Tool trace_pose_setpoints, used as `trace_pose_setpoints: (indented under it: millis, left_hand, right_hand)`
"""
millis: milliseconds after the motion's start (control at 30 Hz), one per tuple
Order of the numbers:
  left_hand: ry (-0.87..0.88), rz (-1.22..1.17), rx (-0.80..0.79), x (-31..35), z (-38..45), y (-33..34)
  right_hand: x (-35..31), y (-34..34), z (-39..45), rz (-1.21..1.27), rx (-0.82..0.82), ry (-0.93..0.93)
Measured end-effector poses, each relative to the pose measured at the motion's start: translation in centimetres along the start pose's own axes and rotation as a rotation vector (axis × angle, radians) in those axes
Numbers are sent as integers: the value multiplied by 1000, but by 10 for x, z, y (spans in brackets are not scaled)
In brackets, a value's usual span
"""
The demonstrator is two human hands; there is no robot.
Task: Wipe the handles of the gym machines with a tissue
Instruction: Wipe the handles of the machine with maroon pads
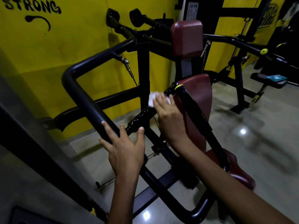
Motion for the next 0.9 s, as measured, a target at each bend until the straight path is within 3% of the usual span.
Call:
trace_pose_setpoints:
  millis: [133,267,433,600,800,900]
  left_hand:
    - [-1,2,1,0,1,0]
    - [-5,8,-7,-1,1,1]
    - [-3,-5,-2,-1,1,1]
    - [-4,0,-13,0,1,0]
    - [-13,5,-19,0,1,0]
    - [-7,6,-12,1,1,-1]
  right_hand:
    - [13,29,-11,131,-254,233]
    - [41,29,2,156,-286,443]
    - [25,33,-9,160,-347,342]
    - [44,29,7,98,-373,418]
    - [17,23,4,117,-405,162]
    - [25,17,12,100,-371,172]
Point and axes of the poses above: each hand's wrist, its own z-axis towards the middle knuckle, its own y-axis out of the palm, x = y × z, the point moved 9 cm from there along z, towards the middle knuckle, and after that the axes turned 2 degrees about -y, right-handed, at the moved point
